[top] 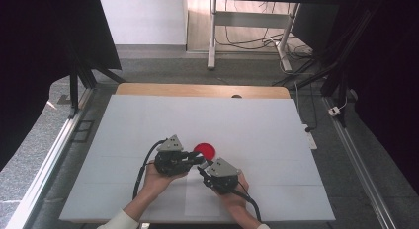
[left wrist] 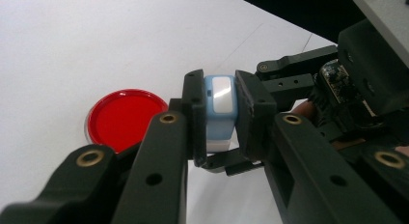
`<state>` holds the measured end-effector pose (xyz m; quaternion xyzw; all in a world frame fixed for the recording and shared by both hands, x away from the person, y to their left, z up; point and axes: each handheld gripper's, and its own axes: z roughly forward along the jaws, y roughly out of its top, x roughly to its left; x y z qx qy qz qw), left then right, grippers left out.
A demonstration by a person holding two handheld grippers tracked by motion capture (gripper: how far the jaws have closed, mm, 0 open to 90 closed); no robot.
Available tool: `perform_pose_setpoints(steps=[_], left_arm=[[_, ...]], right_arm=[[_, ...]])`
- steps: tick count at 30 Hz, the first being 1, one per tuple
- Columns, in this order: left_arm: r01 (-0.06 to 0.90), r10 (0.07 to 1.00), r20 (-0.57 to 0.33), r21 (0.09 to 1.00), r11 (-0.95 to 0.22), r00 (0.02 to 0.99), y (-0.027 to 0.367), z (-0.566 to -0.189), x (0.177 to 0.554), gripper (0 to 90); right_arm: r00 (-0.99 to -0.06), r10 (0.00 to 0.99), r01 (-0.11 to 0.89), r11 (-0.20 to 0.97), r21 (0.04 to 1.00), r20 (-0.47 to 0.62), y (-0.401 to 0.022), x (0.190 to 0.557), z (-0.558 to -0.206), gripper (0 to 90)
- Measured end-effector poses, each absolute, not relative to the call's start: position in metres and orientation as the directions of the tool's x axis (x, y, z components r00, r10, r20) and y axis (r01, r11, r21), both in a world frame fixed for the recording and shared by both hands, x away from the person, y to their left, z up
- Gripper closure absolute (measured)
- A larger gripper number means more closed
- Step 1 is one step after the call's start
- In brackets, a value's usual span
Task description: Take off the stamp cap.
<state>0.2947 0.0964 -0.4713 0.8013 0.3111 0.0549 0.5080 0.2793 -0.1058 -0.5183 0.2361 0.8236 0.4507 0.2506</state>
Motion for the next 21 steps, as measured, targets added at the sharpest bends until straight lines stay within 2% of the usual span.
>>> perform_pose_setpoints(steps=[21], left_arm=[[0.444, 0.559, -0.231, 0.852, -0.279, 0.796, 0.0959, -0.4738, 0.2942, 75.4]], right_arm=[[-0.748, 0.623, 0.158, 0.503, 0.850, -0.229, -0.1052, 0.2769, -0.5198, 64.7]])
